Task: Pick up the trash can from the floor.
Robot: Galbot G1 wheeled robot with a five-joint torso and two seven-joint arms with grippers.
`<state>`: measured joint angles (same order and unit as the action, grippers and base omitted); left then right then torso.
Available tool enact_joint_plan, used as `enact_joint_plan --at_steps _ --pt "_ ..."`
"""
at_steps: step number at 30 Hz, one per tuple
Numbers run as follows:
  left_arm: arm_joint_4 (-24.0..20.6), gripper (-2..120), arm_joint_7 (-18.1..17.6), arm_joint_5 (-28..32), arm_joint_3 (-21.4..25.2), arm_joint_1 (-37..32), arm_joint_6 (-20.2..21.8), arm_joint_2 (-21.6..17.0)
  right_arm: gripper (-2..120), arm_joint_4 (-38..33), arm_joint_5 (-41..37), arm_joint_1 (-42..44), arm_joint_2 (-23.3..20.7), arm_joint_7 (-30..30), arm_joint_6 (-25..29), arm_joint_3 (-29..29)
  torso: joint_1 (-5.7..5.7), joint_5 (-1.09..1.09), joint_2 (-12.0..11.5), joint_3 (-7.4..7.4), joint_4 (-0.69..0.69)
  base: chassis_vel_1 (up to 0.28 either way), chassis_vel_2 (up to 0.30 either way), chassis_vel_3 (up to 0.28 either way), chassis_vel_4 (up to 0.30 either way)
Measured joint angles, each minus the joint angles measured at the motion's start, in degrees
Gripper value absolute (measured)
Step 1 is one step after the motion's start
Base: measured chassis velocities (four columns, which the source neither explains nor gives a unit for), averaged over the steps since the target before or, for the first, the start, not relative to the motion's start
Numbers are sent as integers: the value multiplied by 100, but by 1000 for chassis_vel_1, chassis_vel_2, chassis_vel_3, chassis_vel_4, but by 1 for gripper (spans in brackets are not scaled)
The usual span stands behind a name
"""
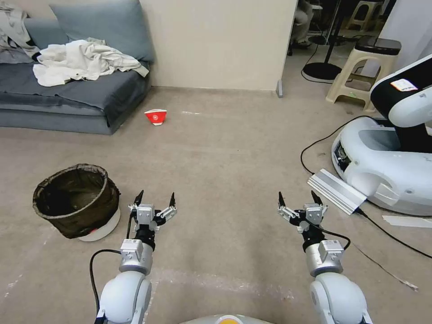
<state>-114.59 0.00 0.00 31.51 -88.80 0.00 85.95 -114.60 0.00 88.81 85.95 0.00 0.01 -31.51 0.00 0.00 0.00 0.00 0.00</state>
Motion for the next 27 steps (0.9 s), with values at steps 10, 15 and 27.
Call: enact_joint_plan --at_steps 10,15,27 --pt "0 100 0 0 0 0 0 0 100 0 0 0 0 0 0 0 0 0 0 0 0 0 0 0 0" --pt "0 100 0 0 0 0 0 0 100 0 0 0 0 0 0 0 0 0 0 0 0 0 0 0 0" --pt "0 100 0 0 0 0 0 0 100 0 0 0 0 0 0 0 0 0 0 0 0 0 0 0 0"
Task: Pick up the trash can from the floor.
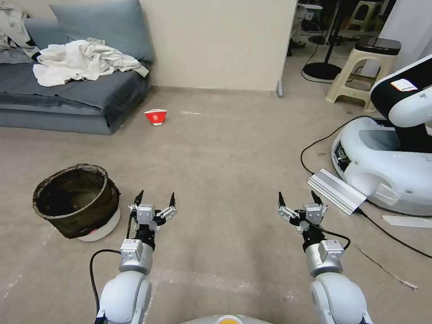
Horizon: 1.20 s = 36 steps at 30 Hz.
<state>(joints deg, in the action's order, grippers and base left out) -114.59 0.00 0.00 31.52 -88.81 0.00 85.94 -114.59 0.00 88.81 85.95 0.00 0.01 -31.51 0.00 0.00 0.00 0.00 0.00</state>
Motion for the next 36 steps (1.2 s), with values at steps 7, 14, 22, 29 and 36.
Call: enact_joint_plan --at_steps 7,14,22,29,36 --pt "-91 100 -9 54 -17 -36 33 20 100 -330 -68 249 50 10 -103 -169 0 0 0 0 0 0 0 0 0" --pt "-1258 100 46 835 -457 -564 473 375 100 -1614 -494 1250 254 166 -290 -898 0 1 0 1 2 0 0 0 0" --pt "-1153 100 -44 753 -367 -627 183 257 100 -1489 -974 1328 202 429 505 -1059 0 0 0 1 0 0 0 0 0" --pt "-1115 99 -65 816 -153 -674 39 135 100 -1303 -1100 1204 95 410 699 -1033 0 1 0 0 0 0 0 0 0" --pt "-1159 99 -68 850 -146 -699 82 137 100 -1264 -1143 1131 107 350 765 -1003 0 0 0 0 1 0 0 0 0"
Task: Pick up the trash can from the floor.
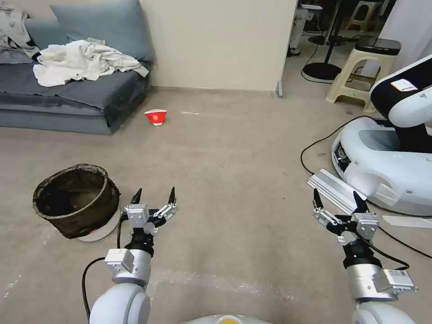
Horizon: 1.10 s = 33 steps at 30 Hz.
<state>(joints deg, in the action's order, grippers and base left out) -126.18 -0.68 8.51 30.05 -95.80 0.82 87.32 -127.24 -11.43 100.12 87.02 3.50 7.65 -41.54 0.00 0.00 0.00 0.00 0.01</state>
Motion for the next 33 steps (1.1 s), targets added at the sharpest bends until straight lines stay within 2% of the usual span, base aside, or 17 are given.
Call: enact_joint_plan --at_steps 13,33 --pt "-97 98 -38 -11 44 -96 29 54 100 42 -30 -27 -19 22 55 41 0 1 0 0 1 4 4 3 2" --pt "-114 98 -128 -41 26 -133 21 103 100 15 -156 10 -54 67 111 44 0 0 0 0 0 78 83 82 82"
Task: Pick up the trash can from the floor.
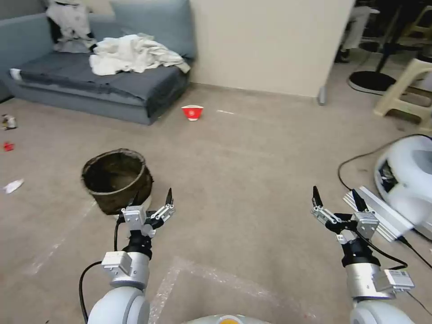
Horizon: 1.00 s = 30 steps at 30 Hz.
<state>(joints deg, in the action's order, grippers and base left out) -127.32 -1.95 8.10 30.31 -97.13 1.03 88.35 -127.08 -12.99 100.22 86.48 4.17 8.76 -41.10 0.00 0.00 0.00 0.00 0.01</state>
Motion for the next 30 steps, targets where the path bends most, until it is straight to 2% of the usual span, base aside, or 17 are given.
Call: enact_joint_plan --at_steps 30 --pt "62 99 -173 3 -29 63 45 -25 100 60 -105 -61 -3 145 168 -11 0 0 0 0 -1 90 90 87 87"
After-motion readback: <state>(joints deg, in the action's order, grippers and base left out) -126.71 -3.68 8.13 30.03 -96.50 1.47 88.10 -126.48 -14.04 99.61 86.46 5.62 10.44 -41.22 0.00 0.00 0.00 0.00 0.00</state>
